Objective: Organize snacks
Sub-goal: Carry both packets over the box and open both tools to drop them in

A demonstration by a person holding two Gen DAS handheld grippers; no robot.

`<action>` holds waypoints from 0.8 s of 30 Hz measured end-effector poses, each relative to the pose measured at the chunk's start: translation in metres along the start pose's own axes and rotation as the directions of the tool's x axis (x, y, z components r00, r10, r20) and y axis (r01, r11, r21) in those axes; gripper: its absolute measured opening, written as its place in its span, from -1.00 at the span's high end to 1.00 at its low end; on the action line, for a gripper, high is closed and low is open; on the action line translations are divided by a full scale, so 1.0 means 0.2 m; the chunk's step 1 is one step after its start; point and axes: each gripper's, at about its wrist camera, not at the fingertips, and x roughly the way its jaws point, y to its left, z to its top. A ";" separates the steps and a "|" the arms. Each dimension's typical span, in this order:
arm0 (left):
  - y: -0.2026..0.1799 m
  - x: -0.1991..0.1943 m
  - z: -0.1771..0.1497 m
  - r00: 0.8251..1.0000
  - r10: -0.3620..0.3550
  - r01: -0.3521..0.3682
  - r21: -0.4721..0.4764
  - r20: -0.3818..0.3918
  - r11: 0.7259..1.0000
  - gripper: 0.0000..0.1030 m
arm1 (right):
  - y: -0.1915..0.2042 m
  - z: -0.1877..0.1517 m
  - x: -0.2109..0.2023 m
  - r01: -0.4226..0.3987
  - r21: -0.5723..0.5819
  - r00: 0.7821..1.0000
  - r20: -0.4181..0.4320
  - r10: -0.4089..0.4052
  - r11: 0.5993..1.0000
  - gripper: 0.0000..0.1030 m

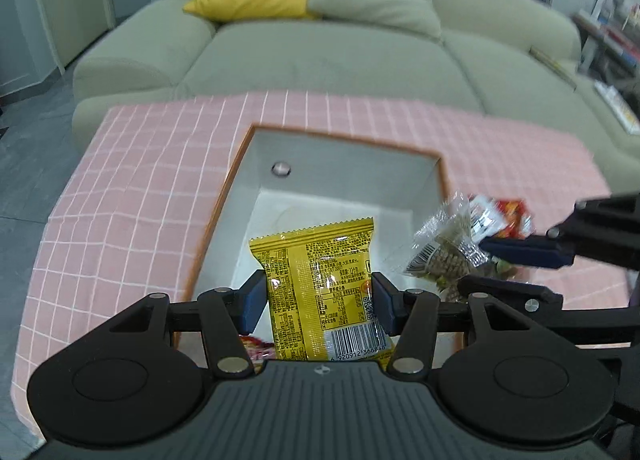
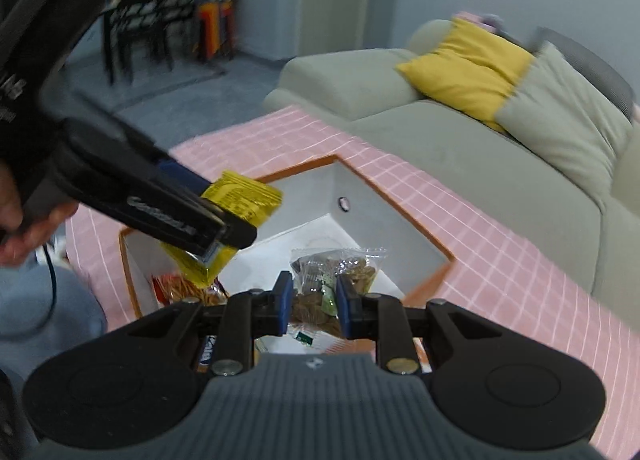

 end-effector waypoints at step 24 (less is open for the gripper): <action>0.03 0.46 -0.03 0.954 0.071 -0.001 0.234 -0.293 0.972 -0.21 | 0.05 0.01 0.67 -0.212 -0.275 0.941 -0.316 0.120 0.938 0.62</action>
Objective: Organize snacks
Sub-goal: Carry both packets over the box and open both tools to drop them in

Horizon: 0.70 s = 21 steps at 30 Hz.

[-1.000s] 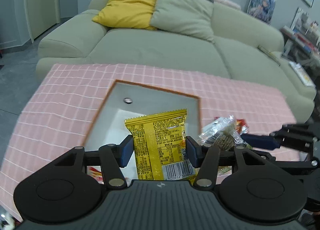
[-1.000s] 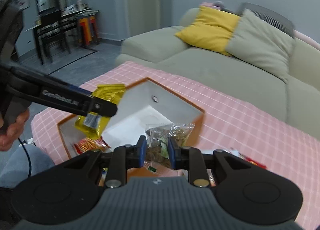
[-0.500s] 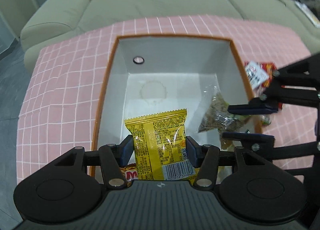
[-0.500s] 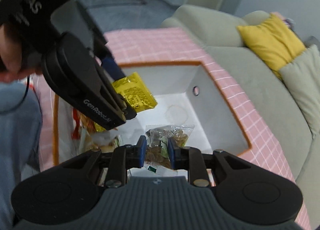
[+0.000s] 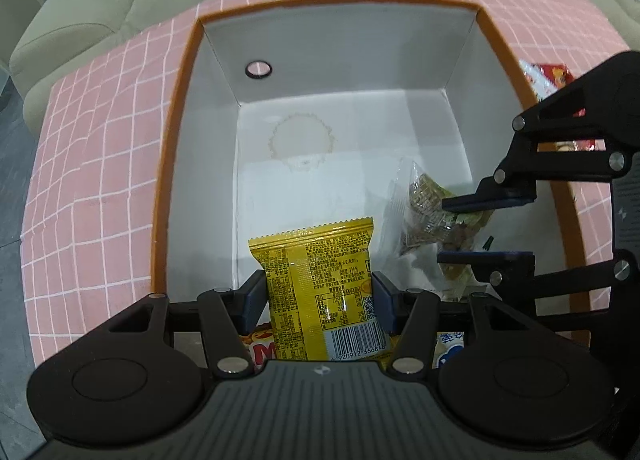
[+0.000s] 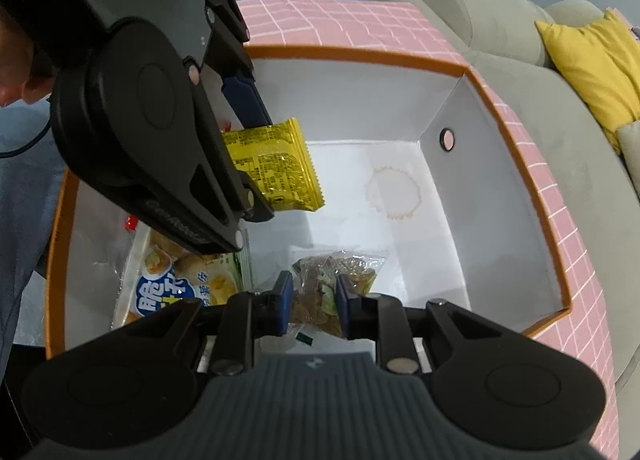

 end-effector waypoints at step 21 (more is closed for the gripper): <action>0.01 -0.11 -0.02 0.999 -0.012 0.014 -0.048 0.046 0.999 -0.36 | -0.11 0.04 -0.02 0.011 0.048 0.999 -0.035 -0.009 0.999 0.25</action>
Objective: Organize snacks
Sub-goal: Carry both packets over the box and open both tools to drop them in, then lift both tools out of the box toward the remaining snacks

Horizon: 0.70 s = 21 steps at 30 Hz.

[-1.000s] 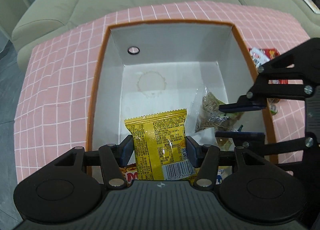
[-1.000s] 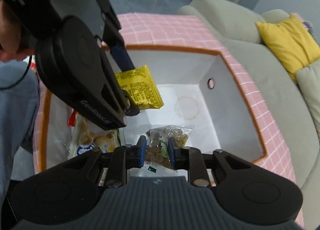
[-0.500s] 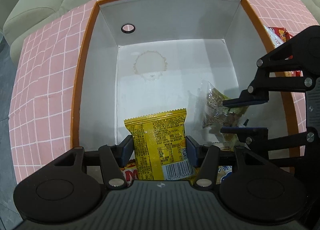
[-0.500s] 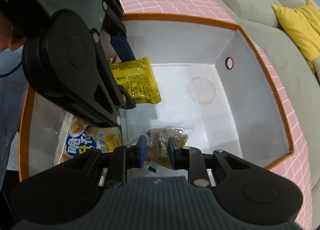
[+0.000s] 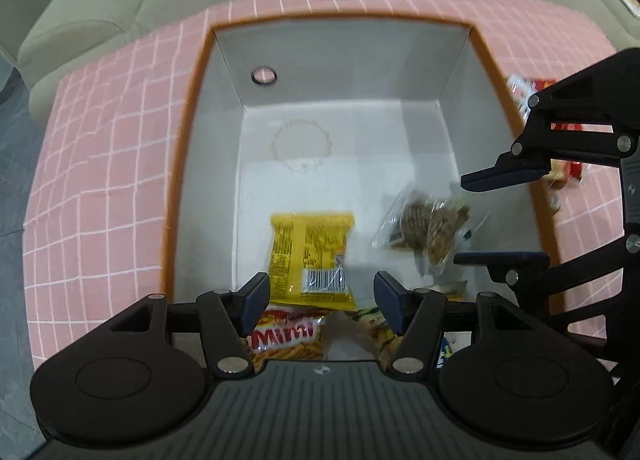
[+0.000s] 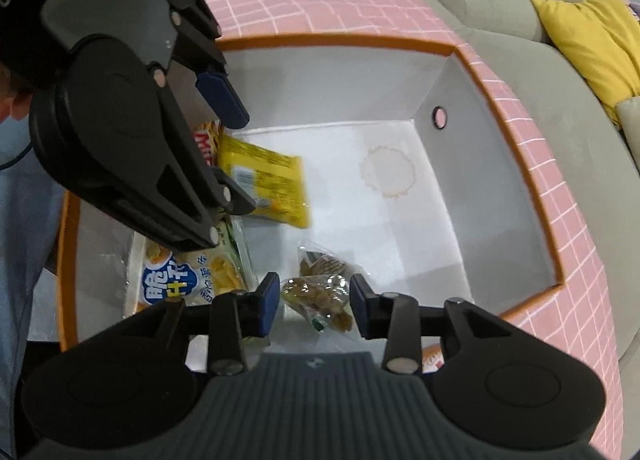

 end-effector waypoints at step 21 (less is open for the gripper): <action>-0.17 -0.55 -0.11 0.928 0.093 -0.025 -0.190 0.360 0.982 -0.36 | 0.03 -0.29 -0.61 0.122 0.394 0.952 0.215 -0.221 0.911 -0.14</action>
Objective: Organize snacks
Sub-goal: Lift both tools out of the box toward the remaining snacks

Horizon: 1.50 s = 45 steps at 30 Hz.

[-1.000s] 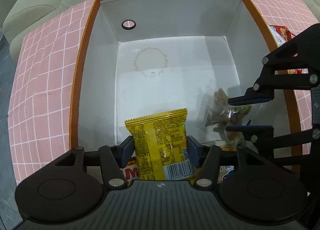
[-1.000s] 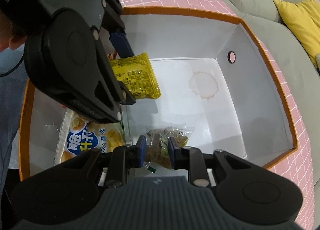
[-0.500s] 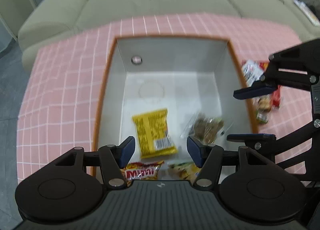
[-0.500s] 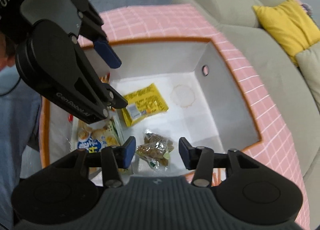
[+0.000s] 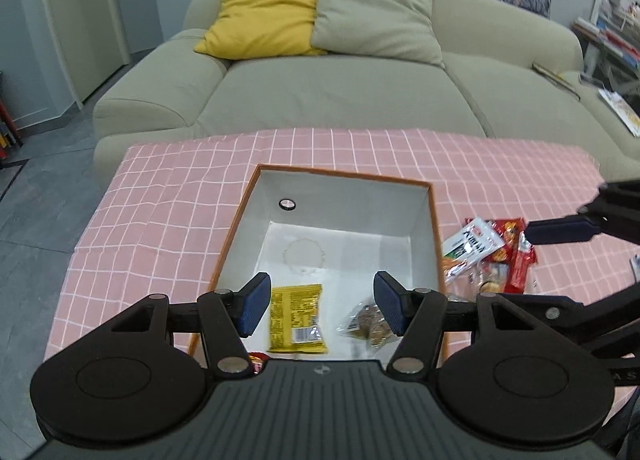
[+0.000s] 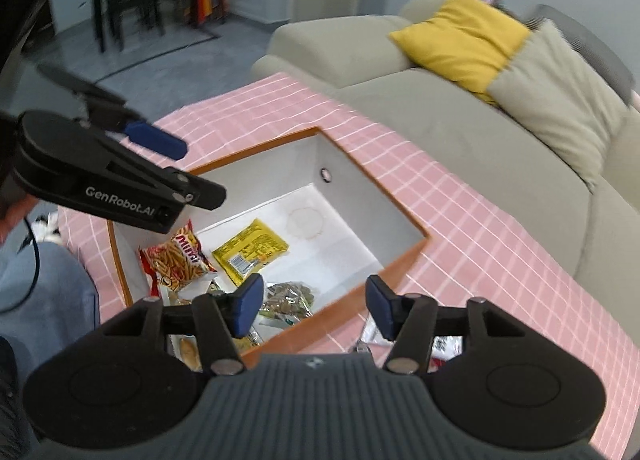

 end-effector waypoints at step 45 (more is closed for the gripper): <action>-0.90 0.45 -0.15 0.978 -0.180 0.198 0.203 -0.103 0.959 -0.33 | -0.62 -0.90 -0.05 0.271 0.613 0.952 -0.056 -0.302 0.742 0.19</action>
